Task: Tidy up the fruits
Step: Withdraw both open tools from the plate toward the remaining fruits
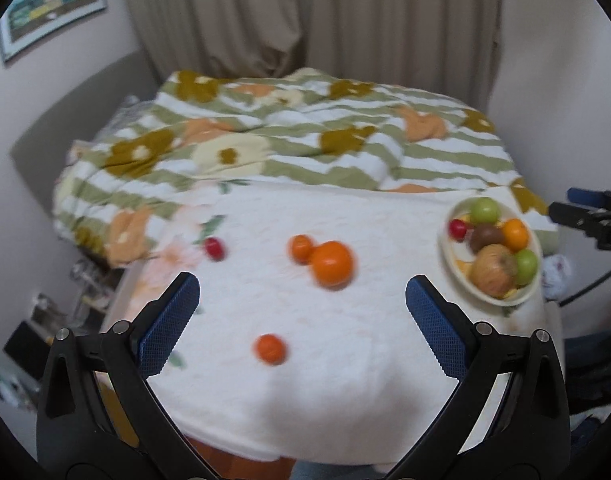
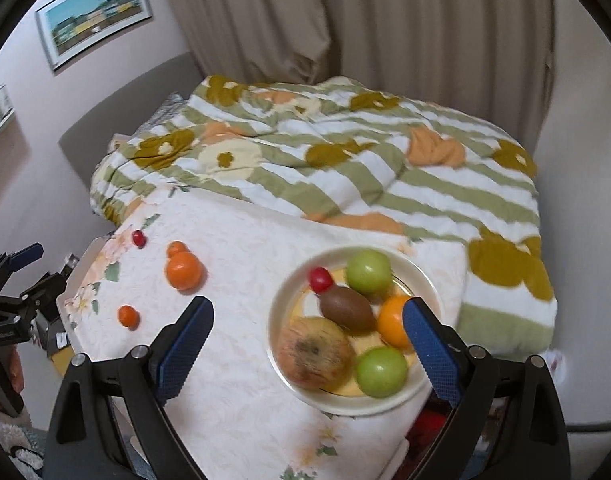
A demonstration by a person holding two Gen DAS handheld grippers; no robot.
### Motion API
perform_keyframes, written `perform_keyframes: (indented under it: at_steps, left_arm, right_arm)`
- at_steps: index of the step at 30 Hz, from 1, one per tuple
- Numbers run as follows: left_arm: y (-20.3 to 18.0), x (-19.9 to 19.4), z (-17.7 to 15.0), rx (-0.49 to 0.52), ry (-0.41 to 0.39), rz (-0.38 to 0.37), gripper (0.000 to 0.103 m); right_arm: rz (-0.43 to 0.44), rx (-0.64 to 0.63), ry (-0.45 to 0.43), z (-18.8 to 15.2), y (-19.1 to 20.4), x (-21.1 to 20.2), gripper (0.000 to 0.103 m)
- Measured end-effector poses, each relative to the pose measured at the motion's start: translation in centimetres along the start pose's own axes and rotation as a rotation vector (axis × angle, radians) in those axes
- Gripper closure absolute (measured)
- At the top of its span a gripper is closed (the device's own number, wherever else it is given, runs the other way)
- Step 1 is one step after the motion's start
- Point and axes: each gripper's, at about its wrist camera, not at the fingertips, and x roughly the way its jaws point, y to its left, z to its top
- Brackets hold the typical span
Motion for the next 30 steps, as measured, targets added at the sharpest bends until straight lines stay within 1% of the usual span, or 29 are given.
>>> perform_keyframes:
  at_steps: [2,5,7,11,14,19,23,30]
  left_arm:
    - [1.4,-0.2,-0.5,-0.016,0.0,0.031,0.0]
    - [3.3,-0.3,-0.8,-0.039,-0.008,0.041,0.0]
    - [4.7,-0.2,-1.0,-0.047,-0.02,0.033,0.0]
    - [7.4,1.3,-0.6,-0.038,-0.01,0.009,0.0]
    - [9.1,3.0,0.0,-0.028,0.005,-0.033,0.0]
    - [12.4,6.5,1.2,0.029,0.051,-0.089,0.0]
    - [14.8,9.7,2.1,0.079,0.085,-0.148,0.0]
    - [17.2,15.0,2.8,0.161,0.138,-0.247,0.0]
  right_arm:
    - [0.009,-0.012,-0.006,0.4,1.1,0.2,0.008]
    - [0.01,-0.028,-0.023,0.8,2.7,0.5,0.008]
    - [0.015,-0.037,-0.022,1.2,4.1,1.0,0.008]
    - [0.014,-0.022,-0.007,1.4,6.7,2.8,0.008]
    - [-0.002,0.004,0.003,1.5,8.5,4.1,0.008]
    - [-0.05,0.07,0.022,1.5,11.3,6.4,0.008]
    - [-0.081,0.134,0.041,1.4,13.1,8.9,0.008]
    - [-0.142,0.203,0.051,1.2,16.3,12.8,0.008]
